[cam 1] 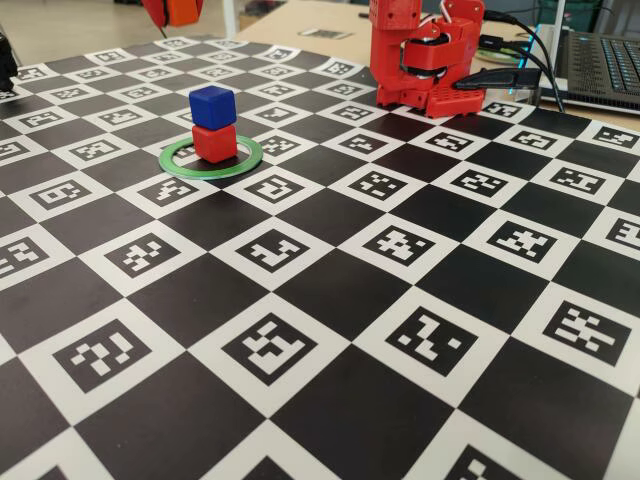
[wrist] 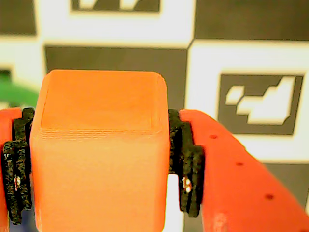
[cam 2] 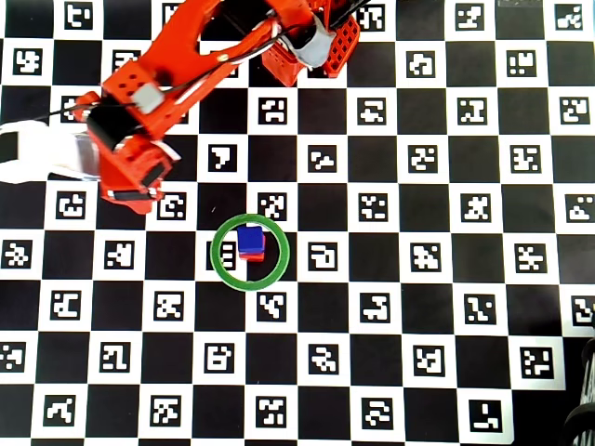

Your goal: Grab the red cube then put it in the green circle then put the blue cube on top and finally the orange cube on top

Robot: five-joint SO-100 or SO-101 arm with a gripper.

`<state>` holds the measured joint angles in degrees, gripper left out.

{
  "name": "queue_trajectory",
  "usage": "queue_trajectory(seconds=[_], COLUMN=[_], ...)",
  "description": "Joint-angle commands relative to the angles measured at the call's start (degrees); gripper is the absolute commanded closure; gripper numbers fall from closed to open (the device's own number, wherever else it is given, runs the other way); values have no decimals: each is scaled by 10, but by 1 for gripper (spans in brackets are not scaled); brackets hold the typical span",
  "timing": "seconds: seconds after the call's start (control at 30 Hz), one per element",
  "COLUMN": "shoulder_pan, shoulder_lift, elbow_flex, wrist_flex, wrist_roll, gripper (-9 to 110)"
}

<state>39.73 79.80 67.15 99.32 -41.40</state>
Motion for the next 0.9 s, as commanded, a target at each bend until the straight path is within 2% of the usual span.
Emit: queue_trajectory(seconds=[0.0, 0.2, 0.37, 0.63, 0.87], shoulder_pan=[-64, -163, -221, -234, -220], shoulder_lift=[81, 104, 113, 122, 123], elbow_flex=[-42, -4, 46, 167, 207], wrist_flex=[42, 30, -6, -102, -156], wrist_roll=[80, 215, 284, 289, 263], gripper=[97, 97, 97, 98, 97])
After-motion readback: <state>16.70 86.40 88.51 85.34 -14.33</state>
